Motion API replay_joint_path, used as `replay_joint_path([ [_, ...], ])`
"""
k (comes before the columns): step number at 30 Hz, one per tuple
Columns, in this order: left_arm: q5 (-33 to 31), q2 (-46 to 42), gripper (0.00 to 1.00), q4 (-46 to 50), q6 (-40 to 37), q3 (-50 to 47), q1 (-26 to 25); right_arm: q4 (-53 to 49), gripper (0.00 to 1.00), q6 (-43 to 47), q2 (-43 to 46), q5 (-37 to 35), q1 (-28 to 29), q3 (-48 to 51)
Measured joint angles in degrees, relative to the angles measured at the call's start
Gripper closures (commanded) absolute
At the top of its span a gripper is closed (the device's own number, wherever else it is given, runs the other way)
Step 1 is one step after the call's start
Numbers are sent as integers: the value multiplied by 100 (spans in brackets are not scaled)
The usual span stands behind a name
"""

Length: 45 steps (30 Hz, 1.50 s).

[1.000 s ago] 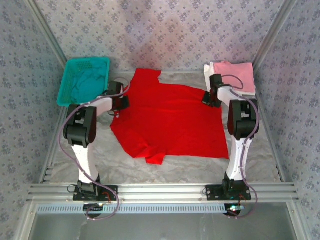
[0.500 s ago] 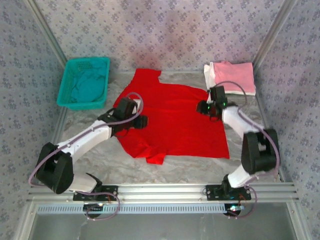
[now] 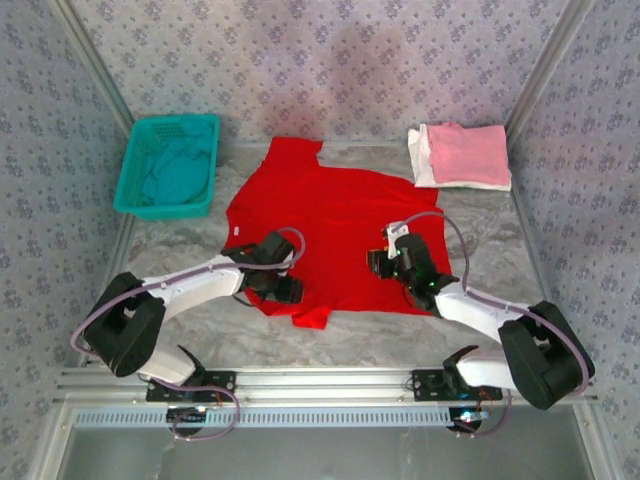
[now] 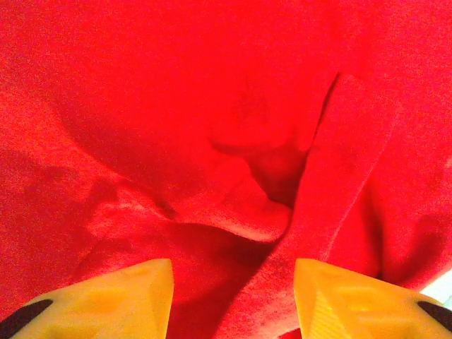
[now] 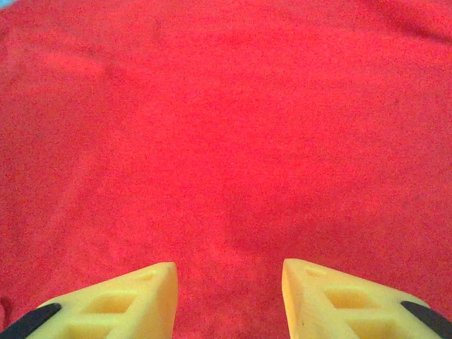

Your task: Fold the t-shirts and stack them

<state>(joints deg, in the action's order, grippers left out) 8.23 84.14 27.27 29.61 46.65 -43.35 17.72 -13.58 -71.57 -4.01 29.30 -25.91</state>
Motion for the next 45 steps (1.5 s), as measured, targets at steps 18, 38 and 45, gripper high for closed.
replay_joint_path([
  [18,-774,-1322,100,387,791,-546,-129,-57,43,-42,372,-435,-181,-33],
  [38,-1923,-5027,74,1528,2787,-2277,-129,-190,39,-511,372,-13,-804,-20],
  [45,-2103,-5480,59,1593,2771,-2297,-131,-195,36,-577,372,83,-855,-15],
])
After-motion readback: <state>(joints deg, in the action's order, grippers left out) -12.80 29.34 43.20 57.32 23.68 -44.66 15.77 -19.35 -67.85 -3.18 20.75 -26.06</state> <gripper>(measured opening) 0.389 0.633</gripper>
